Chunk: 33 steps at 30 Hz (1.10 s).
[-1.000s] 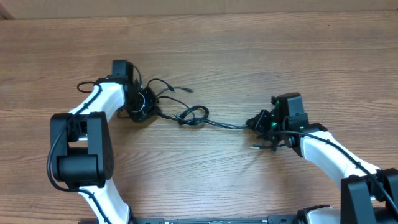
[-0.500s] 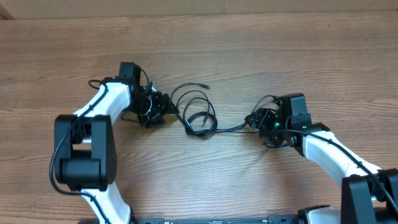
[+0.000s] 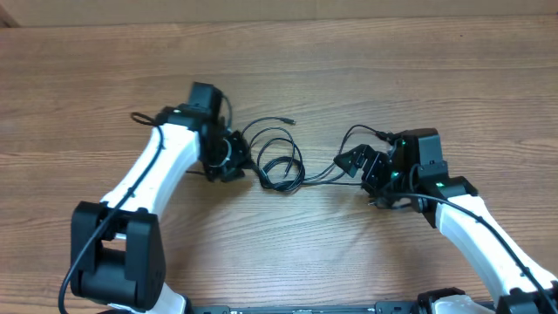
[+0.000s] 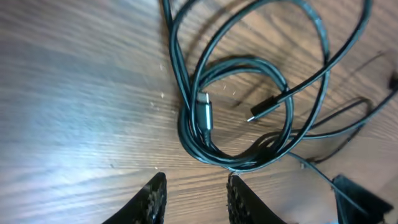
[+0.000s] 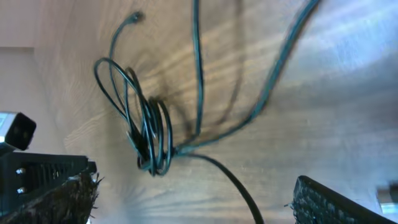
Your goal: Untangle cables
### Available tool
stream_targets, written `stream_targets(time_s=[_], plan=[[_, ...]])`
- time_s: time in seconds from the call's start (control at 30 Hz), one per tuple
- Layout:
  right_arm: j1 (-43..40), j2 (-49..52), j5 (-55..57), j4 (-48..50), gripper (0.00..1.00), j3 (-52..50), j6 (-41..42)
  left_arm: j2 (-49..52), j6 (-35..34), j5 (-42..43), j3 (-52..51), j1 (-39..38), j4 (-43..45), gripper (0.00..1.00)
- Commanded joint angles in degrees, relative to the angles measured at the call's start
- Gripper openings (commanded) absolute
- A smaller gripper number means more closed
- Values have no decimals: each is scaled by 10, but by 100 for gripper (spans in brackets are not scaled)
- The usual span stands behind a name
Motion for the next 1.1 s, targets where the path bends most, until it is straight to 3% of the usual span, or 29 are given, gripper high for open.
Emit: stream_targets(time_s=[0.0, 0.17, 0.33, 0.4, 0.47, 0.53, 0.63, 0.8, 0.97, 1.07], plan=[[-2, -5, 12, -41, 99, 10, 10, 4, -87, -67, -2, -40, -1, 36], [-2, -5, 18, -72, 100, 10, 11, 4, -181, -115, -3, -94, 0, 50], [-2, -5, 46, -104, 100, 10, 30, 4, -276, -145, -8, -139, 1, 53], [-2, -5, 45, -117, 100, 10, 30, 4, -312, -154, -15, -153, 1, 48], [-2, -5, 45, -131, 100, 10, 30, 4, -344, -167, -24, -165, 5, 31], [-2, -5, 45, -142, 100, 10, 27, 4, -372, -176, -40, -176, 23, 25], [-2, -5, 45, -150, 100, 10, 25, 4, -379, -179, -64, -186, 69, 25], [-2, -5, 40, -159, 100, 10, 16, 4, -382, -217, -95, -195, 121, 54], [-2, -5, 15, -159, 100, 10, -30, 4, -381, -237, -96, -194, 137, 55], [-2, -5, -17, -157, 100, 11, -71, 4, -381, -244, -96, -194, 141, 47]])
